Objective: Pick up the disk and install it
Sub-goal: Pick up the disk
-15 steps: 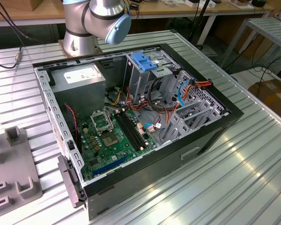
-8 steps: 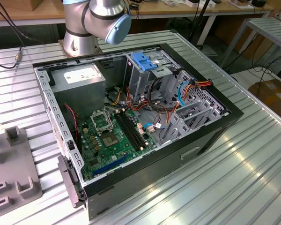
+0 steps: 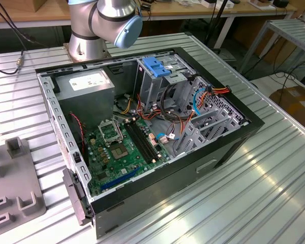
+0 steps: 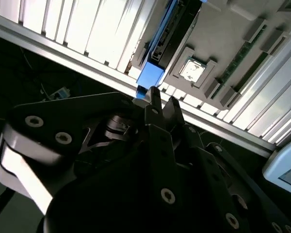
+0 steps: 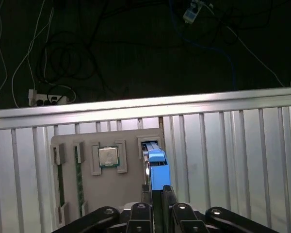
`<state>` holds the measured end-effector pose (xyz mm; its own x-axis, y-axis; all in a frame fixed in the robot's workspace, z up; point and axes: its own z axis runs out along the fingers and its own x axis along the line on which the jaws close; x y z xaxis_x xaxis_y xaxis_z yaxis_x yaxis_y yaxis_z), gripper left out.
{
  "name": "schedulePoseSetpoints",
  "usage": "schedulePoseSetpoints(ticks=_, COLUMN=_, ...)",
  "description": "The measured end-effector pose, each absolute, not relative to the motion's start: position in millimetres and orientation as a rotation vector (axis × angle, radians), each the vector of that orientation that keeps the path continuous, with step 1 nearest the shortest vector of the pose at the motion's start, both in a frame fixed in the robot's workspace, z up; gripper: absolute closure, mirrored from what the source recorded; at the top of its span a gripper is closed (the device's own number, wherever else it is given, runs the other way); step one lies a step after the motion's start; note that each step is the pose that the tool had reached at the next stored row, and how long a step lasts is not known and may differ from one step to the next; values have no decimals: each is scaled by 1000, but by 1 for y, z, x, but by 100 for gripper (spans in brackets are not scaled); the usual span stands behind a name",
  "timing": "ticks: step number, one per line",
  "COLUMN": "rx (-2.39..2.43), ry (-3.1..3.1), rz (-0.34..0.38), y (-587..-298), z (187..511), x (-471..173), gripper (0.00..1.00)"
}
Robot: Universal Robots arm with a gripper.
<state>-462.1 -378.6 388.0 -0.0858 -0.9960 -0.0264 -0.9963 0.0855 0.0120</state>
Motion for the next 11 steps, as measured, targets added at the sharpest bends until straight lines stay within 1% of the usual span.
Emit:
schedulePoseSetpoints(ticks=1, rx=-2116, ry=2306, rz=42, y=-379, z=388, x=-462, gripper=75)
schedulePoseSetpoints(ticks=2, rx=-2116, ry=2306, rz=42, y=-379, z=388, x=-462, gripper=69)
schedulePoseSetpoints(ticks=5, rx=-2117, ry=2305, rz=42, y=-379, z=388, x=-462, gripper=68)
schedulePoseSetpoints(ticks=6, rx=-2119, ry=2303, rz=42, y=-379, z=388, x=-462, gripper=61)
schedulePoseSetpoints(ticks=11, rx=-2212, ry=2216, rz=42, y=-379, z=382, x=-462, gripper=61)
